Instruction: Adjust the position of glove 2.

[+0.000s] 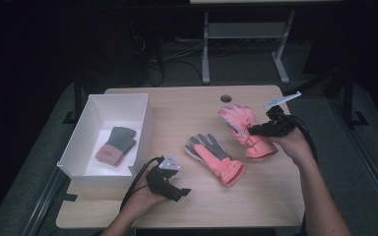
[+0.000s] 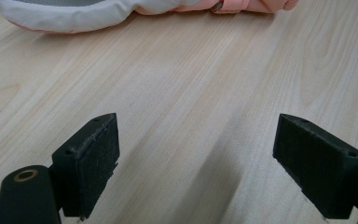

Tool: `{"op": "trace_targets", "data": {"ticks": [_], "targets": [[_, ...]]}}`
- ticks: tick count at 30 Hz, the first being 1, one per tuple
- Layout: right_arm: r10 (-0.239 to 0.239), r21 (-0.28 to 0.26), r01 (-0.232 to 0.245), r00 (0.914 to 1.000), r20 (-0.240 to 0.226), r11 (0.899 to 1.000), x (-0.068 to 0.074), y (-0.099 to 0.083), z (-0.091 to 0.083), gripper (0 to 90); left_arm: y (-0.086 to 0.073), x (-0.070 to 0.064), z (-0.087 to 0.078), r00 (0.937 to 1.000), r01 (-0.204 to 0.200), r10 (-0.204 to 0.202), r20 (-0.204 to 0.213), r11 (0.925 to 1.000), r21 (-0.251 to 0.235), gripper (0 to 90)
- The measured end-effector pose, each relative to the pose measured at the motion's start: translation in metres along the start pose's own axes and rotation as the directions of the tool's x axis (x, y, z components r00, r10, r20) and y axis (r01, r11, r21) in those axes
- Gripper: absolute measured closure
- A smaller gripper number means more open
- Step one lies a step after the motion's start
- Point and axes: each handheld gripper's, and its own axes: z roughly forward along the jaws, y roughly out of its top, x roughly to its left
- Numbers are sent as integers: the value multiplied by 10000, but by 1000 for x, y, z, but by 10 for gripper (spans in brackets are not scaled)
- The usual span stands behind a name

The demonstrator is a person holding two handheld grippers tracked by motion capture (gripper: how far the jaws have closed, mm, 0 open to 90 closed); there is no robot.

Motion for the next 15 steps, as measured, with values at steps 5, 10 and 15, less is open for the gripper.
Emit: {"op": "trace_targets", "data": {"ticks": [5, 10, 15], "targets": [[-287, 121, 293, 9985, -459, 9995, 13, 1, 4, 873, 0, -2, 1, 10000, -60, 59, 29, 10000, 76, 141], [-575, 303, 604, 9943, -895, 9977, 23, 6, 13, 873, 0, -2, 1, 9999, -145, 145, 27, 9999, 85, 141], [-913, 498, 980, 9882, -1228, 9939, 36, 11, 23, 873, 1, -2, 2, 10000, -71, 70, 46, 10000, 39, 141]]}}
